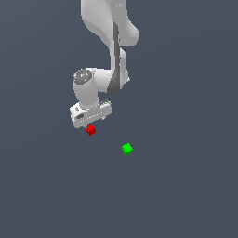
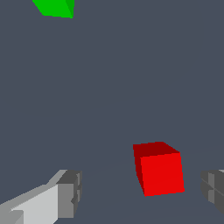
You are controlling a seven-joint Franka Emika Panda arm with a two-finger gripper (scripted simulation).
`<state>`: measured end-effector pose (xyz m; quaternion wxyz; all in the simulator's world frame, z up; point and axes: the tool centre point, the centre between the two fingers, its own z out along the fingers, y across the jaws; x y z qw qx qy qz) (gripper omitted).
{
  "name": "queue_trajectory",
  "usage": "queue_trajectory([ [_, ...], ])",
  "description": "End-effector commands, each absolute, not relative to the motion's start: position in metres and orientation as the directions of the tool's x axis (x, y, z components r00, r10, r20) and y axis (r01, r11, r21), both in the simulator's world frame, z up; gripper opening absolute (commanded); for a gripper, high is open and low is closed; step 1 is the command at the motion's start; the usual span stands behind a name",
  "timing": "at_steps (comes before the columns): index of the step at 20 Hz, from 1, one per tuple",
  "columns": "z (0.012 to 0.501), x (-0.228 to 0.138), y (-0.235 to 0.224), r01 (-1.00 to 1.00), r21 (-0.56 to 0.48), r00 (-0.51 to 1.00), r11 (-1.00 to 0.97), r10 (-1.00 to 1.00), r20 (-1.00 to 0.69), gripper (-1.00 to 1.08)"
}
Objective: Stack the red cube on top of the green cube.
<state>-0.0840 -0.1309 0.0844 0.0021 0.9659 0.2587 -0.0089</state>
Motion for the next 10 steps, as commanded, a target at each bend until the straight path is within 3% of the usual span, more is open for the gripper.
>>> queue_trajectory([
  [1, 0.080, -0.085, -0.141, 0.530, 0.000, 0.848, -0.848, 0.530, -0.013, 1.00],
  [10, 0.071, -0.085, -0.163, 0.591, 0.000, 0.806, -0.806, 0.591, -0.002, 1.00],
])
